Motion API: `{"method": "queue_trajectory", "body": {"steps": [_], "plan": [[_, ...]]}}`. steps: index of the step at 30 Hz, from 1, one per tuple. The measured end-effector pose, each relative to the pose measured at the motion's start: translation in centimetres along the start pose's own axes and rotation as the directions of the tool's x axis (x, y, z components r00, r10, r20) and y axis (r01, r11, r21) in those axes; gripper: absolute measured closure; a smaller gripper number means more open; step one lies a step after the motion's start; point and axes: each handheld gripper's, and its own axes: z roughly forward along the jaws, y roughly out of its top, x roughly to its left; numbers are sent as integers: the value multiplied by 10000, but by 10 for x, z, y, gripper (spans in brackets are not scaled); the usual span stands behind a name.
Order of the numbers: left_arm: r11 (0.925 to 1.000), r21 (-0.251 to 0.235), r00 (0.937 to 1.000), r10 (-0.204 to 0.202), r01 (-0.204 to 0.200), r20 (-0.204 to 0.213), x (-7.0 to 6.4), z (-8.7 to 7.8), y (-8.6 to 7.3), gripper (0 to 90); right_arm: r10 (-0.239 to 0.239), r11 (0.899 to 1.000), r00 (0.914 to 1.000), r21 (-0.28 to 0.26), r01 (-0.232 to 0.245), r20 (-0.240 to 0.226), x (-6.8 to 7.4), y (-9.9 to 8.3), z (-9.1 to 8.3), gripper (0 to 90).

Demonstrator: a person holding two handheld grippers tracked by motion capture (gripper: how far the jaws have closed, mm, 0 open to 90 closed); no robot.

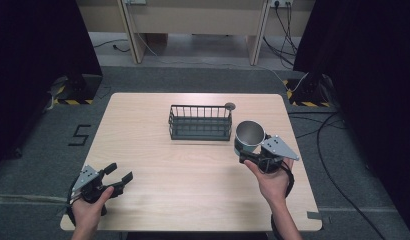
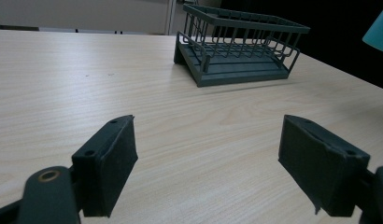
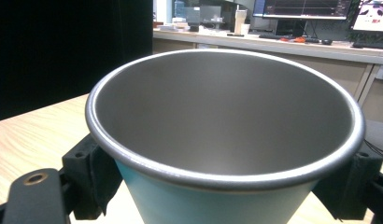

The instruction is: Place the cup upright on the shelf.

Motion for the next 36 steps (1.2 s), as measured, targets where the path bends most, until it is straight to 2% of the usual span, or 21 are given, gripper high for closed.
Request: {"method": "queue_trajectory", "body": {"steps": [20, 36], "plan": [[10000, -4, 10000, 16, -16, -1, 1, -1, 0, 185, -70, 9998, 10000, -207, 69, -51, 1, 19, 21, 157], [10000, 18, 10000, 44, -45, 18, 1, -1, 1, 186, -141, 9994, 9997, -334, 133, -215, 9, 32, 41, 157]]}}
